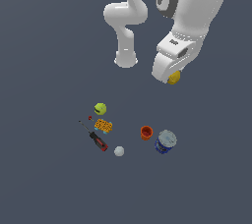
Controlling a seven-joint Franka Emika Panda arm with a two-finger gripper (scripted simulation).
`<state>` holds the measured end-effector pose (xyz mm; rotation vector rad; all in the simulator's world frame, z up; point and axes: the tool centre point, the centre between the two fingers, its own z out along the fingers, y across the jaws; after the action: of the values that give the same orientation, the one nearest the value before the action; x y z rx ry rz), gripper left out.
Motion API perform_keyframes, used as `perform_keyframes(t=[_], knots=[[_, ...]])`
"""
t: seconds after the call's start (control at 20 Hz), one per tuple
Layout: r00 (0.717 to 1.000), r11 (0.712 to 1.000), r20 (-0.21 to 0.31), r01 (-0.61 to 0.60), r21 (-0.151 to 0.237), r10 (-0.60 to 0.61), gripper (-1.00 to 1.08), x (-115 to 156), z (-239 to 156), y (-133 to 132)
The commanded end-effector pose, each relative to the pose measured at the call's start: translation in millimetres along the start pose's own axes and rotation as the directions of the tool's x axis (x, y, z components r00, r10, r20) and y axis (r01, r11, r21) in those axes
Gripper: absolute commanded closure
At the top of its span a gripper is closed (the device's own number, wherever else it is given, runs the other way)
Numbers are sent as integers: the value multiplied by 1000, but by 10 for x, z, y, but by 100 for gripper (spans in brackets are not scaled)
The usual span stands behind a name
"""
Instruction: Pick up a designated object from a clutter of objects.
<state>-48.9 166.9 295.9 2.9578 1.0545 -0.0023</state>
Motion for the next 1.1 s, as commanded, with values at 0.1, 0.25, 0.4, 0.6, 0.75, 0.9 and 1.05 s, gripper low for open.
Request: perform_keyframes(t=[0.1, 0.25, 0.4, 0.6, 0.75, 0.9, 1.05], knots=[[1000, 1000, -2, 0, 1, 0, 108, -233, -286, -130], [1000, 1000, -2, 1, 1, -1, 108, -361, -446, -202], [1000, 1000, -2, 1, 1, -1, 108, -465, -582, -260], [1000, 1000, -2, 1, 1, -1, 108, -568, -719, -316], [1000, 1000, -2, 1, 1, -1, 108, -616, -785, -342], [1000, 1000, -2, 1, 1, -1, 108, -638, -819, -353], [1000, 1000, -2, 1, 1, -1, 108, -633, -820, -349]])
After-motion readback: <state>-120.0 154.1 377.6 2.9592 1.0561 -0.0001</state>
